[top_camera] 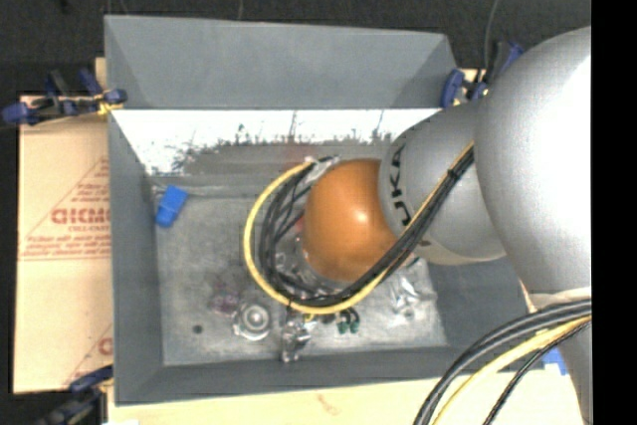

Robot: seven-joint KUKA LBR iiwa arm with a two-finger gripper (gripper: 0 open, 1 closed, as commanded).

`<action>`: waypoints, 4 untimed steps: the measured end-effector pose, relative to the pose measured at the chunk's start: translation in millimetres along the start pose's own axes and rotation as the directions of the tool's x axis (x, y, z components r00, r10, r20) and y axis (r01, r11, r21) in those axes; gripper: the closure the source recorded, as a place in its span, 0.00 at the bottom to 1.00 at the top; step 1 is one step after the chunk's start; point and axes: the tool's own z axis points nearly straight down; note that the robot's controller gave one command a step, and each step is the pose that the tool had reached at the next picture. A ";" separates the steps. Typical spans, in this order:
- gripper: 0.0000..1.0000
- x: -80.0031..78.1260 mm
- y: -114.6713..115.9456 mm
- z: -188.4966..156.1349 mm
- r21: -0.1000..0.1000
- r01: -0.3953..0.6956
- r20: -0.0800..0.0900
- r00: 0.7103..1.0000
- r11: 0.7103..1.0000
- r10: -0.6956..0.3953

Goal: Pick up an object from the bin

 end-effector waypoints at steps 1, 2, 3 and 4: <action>0.00 -39.2 -33.4 -3.8 0.001 -0.142 -0.010 0.990 0.990 0.142; 0.00 -36.1 -72.4 0.2 0.000 -0.157 -0.003 0.988 0.988 0.157; 1.00 -38.7 -71.5 -2.3 0.000 -0.157 0.005 0.988 0.988 0.157; 1.00 -51.9 -126.1 -216.3 0.007 -0.126 -0.002 0.992 0.992 0.126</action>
Offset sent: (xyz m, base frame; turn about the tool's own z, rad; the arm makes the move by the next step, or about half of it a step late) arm 0.0431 -0.0252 0.0028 0.1443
